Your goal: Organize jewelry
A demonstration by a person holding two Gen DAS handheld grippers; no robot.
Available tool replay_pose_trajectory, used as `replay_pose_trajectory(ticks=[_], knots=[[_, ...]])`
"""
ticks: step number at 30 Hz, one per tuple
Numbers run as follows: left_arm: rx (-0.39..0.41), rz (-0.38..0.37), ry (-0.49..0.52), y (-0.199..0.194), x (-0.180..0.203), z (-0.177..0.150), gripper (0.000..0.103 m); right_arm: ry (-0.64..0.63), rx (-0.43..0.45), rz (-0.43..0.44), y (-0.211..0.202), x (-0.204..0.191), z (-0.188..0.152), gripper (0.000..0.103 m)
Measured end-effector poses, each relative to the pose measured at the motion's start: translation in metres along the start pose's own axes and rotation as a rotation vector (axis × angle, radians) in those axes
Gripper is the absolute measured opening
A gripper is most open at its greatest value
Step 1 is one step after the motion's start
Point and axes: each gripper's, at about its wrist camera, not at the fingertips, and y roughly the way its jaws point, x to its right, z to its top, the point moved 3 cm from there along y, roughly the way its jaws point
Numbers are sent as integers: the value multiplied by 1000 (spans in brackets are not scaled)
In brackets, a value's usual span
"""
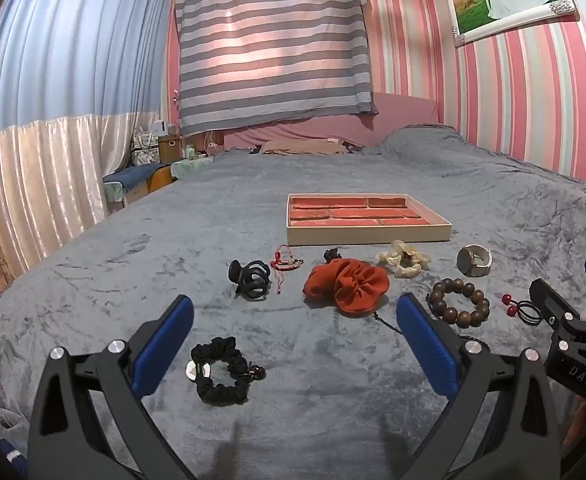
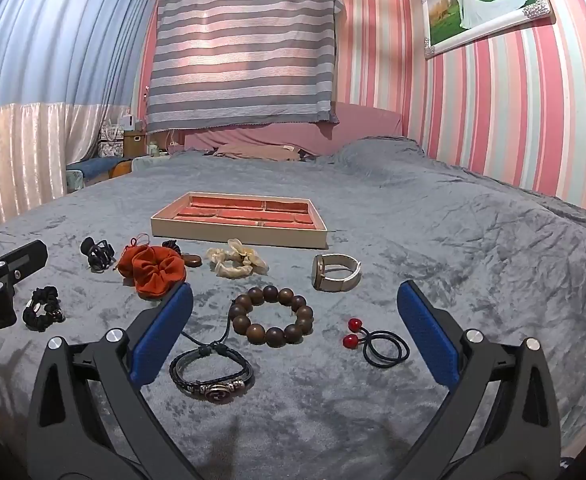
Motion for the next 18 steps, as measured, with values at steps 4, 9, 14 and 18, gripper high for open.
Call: replay_pose_trajectory(ticks=[4, 9, 14, 18], knots=[[-1, 0, -2, 0, 0, 0, 99, 0, 0, 0, 2, 1, 0, 99], [0, -1, -1, 1, 0, 0, 99, 3, 6, 2, 0, 0, 0, 99], [2, 0, -1, 2, 0, 1, 99, 4, 8, 2, -1, 0, 1, 99], [6, -4, -2, 2, 0, -1, 99, 2, 14, 3, -3, 0, 1, 99]])
